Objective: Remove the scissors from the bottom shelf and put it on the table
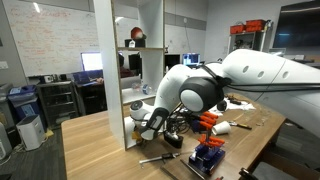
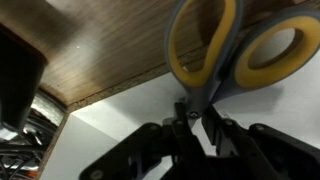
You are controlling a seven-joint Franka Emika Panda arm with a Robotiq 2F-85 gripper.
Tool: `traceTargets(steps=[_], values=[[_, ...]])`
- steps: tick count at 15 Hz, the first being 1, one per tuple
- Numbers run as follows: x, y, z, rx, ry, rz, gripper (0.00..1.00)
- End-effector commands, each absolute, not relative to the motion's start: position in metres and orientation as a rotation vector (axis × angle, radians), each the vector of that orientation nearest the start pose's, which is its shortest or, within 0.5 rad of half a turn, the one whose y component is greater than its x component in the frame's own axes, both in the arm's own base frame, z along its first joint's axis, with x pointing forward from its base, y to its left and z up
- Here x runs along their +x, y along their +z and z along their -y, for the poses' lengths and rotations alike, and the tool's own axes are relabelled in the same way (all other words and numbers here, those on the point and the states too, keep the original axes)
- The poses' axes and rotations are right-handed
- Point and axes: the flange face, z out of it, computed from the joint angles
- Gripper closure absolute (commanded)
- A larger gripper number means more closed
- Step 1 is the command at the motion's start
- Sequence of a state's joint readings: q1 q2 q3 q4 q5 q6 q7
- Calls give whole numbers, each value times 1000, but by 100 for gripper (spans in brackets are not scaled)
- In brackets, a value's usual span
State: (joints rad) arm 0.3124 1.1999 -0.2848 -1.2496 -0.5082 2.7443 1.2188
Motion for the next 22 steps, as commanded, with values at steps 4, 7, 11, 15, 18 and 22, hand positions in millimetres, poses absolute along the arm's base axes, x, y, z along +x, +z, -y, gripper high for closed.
traceTargets(steps=[4,7,11,15,18,22], values=[[732,72,-87,-3172,-828,-857,85],[713,80,-78,-3185,-775,-893,85],[677,87,-74,-3211,-705,-924,85],[639,105,-79,-3227,-643,-933,85],[608,129,-92,-3229,-602,-920,85],[562,171,-142,-3216,-476,-648,85]])
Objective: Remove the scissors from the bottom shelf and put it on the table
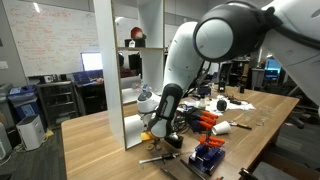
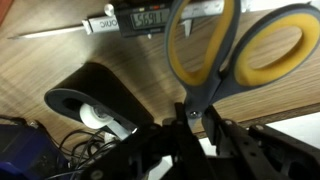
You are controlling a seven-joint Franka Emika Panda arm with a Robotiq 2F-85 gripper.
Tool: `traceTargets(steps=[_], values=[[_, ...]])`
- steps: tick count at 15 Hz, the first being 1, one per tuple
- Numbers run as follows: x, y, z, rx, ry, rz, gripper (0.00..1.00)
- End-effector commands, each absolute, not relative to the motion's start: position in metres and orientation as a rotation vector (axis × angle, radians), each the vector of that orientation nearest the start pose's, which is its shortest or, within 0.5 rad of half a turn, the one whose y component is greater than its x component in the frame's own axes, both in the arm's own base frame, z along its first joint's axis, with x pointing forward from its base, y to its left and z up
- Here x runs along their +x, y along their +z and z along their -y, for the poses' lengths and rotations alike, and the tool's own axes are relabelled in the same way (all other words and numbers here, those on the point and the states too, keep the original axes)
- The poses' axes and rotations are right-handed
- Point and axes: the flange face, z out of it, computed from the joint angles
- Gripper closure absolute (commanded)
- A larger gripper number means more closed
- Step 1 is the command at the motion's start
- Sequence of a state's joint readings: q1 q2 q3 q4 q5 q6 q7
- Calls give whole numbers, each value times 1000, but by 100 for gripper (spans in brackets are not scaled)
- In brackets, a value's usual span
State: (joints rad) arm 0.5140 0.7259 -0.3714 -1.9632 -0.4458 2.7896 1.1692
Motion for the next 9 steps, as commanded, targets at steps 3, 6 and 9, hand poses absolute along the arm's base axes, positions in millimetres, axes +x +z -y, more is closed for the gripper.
traceTargets(steps=[3,6,9], values=[[526,185,-199,-3191,-373,-445,85],[485,184,-257,-3142,-246,-245,85],[453,173,-307,-3081,-102,-42,85]])
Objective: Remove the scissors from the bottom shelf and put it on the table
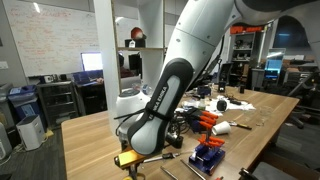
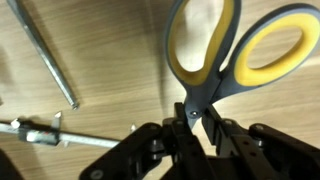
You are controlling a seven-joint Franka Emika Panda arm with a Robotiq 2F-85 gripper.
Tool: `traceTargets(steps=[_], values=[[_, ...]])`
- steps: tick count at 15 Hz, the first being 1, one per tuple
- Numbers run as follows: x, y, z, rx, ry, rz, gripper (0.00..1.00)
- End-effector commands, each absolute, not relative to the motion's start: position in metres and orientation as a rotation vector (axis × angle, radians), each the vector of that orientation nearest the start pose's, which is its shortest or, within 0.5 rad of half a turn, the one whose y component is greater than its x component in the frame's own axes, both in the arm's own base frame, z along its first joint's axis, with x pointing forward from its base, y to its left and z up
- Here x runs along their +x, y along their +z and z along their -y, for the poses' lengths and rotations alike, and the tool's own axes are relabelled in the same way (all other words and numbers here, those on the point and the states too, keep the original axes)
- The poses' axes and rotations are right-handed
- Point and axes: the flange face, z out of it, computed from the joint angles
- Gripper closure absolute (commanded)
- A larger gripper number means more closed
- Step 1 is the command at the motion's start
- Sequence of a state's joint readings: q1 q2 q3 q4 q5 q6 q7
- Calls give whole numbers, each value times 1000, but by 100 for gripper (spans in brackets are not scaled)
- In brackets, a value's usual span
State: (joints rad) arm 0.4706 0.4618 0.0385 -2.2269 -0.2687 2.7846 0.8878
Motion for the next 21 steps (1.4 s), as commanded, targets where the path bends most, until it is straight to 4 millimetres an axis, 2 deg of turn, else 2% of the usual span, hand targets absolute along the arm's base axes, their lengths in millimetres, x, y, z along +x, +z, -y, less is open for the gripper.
traceTargets(steps=[1,3,5,7,11,21], values=[[443,170,-318,-3063,-58,34,85],[432,158,-333,-3072,-46,200,85],[430,147,-333,-3106,-84,373,85],[436,135,-325,-3151,-158,434,85],[451,117,-310,-3163,-306,370,85],[466,79,-285,-3093,-429,30,85]])
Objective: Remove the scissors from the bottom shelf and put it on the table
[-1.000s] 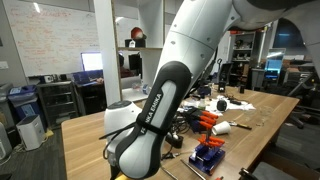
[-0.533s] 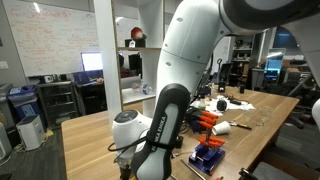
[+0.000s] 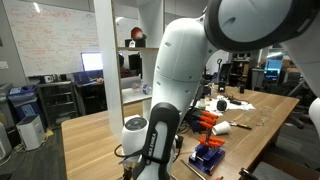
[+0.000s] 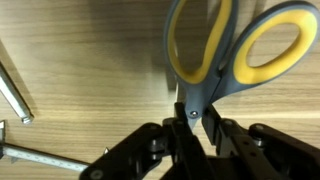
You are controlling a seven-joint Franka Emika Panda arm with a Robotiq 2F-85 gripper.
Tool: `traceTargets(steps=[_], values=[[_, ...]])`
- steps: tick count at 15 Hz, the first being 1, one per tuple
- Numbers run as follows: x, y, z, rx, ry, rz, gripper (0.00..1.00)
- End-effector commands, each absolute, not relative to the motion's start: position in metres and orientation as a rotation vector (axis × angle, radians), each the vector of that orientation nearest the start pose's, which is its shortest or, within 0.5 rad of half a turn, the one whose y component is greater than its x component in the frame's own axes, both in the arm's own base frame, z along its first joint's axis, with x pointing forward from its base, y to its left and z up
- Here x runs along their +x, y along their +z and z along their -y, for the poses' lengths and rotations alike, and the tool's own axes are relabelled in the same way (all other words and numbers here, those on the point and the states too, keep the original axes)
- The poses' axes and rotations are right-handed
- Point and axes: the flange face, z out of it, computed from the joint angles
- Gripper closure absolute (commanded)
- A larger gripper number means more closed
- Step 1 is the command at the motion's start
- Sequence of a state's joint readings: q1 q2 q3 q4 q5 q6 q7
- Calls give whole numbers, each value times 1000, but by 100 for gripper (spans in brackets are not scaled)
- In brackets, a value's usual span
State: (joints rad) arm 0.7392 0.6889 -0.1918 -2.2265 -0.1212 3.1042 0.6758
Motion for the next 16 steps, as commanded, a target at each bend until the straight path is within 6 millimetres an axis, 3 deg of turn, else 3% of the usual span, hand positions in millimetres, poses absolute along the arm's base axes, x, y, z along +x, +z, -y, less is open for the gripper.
traceTargets(steps=[1,3,4,6,10,12,16], values=[[466,77,-285,-3090,-432,14,85],[464,72,-285,-3089,-417,-7,84],[464,72,-285,-3093,-401,-15,52],[464,71,-285,-3099,-398,-18,44],[462,81,-286,-3125,-351,10,15],[458,101,-284,-3140,-339,35,1],[449,166,-274,-3187,-340,51,0]])
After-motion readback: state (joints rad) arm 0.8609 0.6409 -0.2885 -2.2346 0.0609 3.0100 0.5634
